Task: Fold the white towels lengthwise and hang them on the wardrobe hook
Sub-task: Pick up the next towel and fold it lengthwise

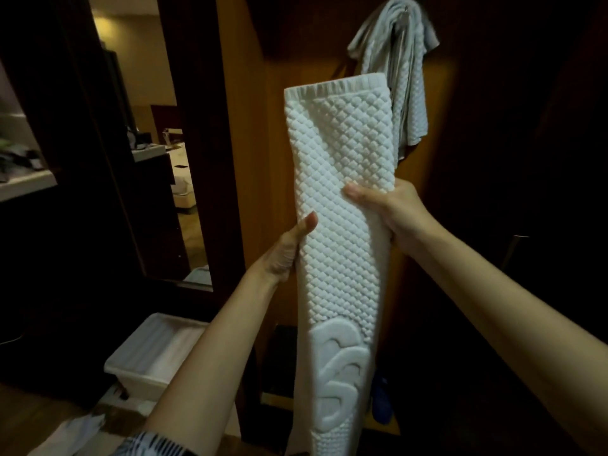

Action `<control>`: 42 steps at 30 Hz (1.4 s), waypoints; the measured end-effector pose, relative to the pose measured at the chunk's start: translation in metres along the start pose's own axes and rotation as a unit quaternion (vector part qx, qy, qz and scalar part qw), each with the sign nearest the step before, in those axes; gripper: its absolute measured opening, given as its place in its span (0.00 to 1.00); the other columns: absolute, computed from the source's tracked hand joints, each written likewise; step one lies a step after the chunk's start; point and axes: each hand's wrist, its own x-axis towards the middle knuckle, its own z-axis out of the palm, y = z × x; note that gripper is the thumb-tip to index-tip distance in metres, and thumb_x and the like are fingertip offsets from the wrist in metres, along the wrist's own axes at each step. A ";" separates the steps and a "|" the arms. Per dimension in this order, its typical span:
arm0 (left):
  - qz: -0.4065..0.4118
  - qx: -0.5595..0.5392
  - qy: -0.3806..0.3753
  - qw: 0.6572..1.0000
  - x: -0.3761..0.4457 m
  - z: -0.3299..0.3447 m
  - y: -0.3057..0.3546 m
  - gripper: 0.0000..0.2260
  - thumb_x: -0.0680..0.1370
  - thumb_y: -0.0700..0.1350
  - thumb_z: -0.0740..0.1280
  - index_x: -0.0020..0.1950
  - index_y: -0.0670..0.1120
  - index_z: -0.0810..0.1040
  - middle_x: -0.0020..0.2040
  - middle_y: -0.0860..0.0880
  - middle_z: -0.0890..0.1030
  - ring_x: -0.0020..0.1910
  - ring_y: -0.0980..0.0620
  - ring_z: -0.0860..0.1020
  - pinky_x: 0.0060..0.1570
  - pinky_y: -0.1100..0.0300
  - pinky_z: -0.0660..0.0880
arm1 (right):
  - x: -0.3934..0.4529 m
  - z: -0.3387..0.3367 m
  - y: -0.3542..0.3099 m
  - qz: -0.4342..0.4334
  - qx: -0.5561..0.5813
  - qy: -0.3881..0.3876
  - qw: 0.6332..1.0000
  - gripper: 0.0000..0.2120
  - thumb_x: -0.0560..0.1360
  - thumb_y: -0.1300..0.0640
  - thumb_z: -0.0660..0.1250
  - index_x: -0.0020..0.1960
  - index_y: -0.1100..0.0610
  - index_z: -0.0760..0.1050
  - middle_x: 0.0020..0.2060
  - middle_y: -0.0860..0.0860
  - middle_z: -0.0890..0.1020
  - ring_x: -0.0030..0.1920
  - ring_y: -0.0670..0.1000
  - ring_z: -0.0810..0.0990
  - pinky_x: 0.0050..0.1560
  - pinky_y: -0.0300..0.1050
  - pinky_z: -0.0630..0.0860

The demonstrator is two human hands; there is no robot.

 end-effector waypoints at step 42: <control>0.059 -0.115 0.175 0.976 0.024 0.038 0.051 0.24 0.66 0.63 0.67 0.54 0.48 0.79 0.51 0.44 0.84 0.52 0.45 0.82 0.50 0.49 0.79 | -0.031 -0.044 0.019 0.106 0.012 -0.079 0.991 0.20 0.64 0.51 0.74 0.55 0.53 0.78 0.50 0.51 0.85 0.50 0.52 0.84 0.42 0.41 0.80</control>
